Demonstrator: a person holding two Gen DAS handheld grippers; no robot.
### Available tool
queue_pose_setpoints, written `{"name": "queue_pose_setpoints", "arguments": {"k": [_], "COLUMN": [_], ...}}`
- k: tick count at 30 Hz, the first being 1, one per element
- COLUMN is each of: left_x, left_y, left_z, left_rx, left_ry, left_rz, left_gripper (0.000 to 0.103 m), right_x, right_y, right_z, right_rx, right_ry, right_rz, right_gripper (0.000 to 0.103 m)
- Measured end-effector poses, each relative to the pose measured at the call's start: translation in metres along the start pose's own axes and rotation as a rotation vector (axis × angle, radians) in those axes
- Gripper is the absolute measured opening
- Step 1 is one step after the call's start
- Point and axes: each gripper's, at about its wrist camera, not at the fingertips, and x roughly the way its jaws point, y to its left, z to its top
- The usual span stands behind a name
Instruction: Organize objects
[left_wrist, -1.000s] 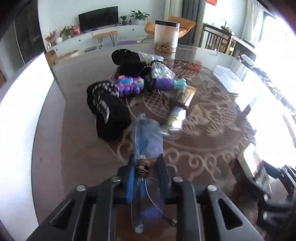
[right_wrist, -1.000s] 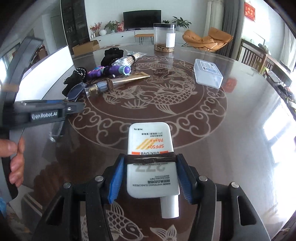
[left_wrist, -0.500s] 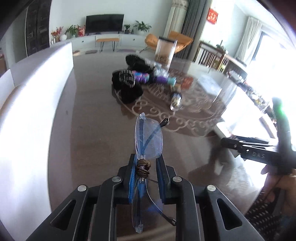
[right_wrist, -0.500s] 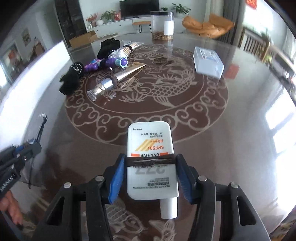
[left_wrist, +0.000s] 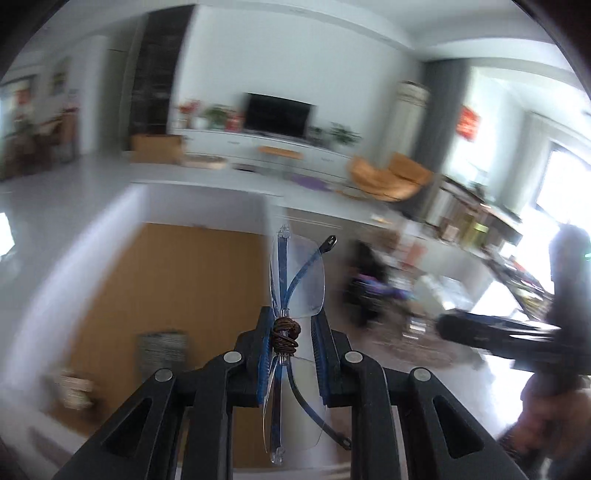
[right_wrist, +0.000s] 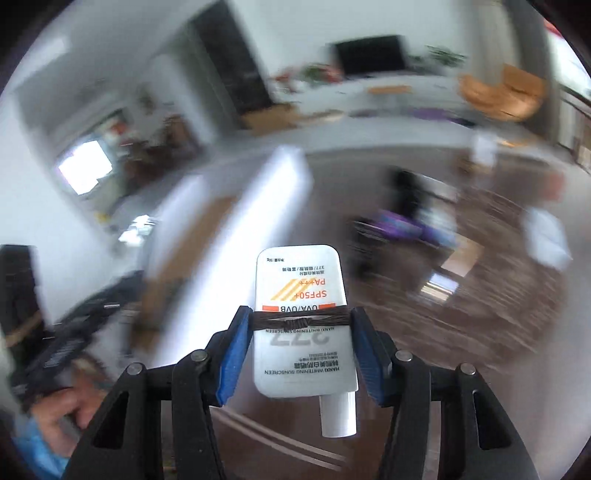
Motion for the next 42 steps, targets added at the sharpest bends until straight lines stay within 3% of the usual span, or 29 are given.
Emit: {"name": "queue_pose_setpoints", "arguments": {"k": [3, 7, 9, 11, 13, 18, 21, 25, 27, 29, 34, 38, 42], "left_x": [0.003, 0.024, 0.029, 0.025, 0.016, 0.008, -0.001, 0.008, 0.03, 0.062, 0.154, 0.19, 0.212], "left_y": [0.052, 0.096, 0.104, 0.101, 0.087, 0.015, -0.055, -0.137, -0.169, -0.188, -0.199, -0.196, -0.2], "left_z": [0.0, -0.011, -0.019, -0.024, -0.028, -0.022, -0.022, -0.032, -0.051, -0.066, -0.101, -0.1, -0.089], "left_rx": [-0.046, -0.067, -0.093, -0.102, -0.077, 0.024, 0.095, 0.188, 0.218, 0.229, 0.274, 0.269, 0.295], "left_ry": [0.028, 0.146, 0.176, 0.161, 0.113, 0.059, 0.053, 0.097, 0.157, 0.208, 0.309, 0.333, 0.346], "left_rz": [0.123, 0.268, 0.285, 0.278, 0.279, 0.145, -0.032, -0.233, -0.271, -0.254, -0.092, -0.024, 0.02], "left_gripper": [0.02, 0.024, 0.036, 0.066, 0.077, 0.077, 0.078, 0.103, 0.103, 0.103, 0.103, 0.103, 0.103], "right_x": [0.024, 0.068, 0.09, 0.092, 0.08, 0.043, 0.03, 0.017, 0.007, -0.001, -0.006, -0.006, 0.0], "right_y": [0.066, 0.124, 0.136, 0.132, 0.117, 0.041, -0.029, -0.118, -0.152, -0.183, -0.218, -0.22, -0.215], "right_z": [0.021, 0.034, 0.034, 0.032, 0.028, 0.002, -0.036, -0.087, -0.104, -0.111, -0.115, -0.112, -0.111], "right_rx": [-0.083, -0.139, -0.131, -0.1, -0.079, -0.039, -0.01, 0.086, 0.143, 0.185, 0.238, 0.238, 0.213], "right_ry": [0.011, 0.062, 0.11, 0.105, 0.061, -0.058, -0.075, -0.02, -0.014, -0.01, 0.001, 0.019, 0.046], "right_rz": [0.149, 0.252, 0.25, 0.248, 0.237, 0.022, -0.239, -0.493, -0.561, -0.61, -0.625, -0.618, -0.623], "right_gripper": [0.054, 0.057, 0.068, 0.071, 0.079, 0.091, 0.091, 0.091, 0.091, 0.091, 0.091, 0.092, 0.101]}}
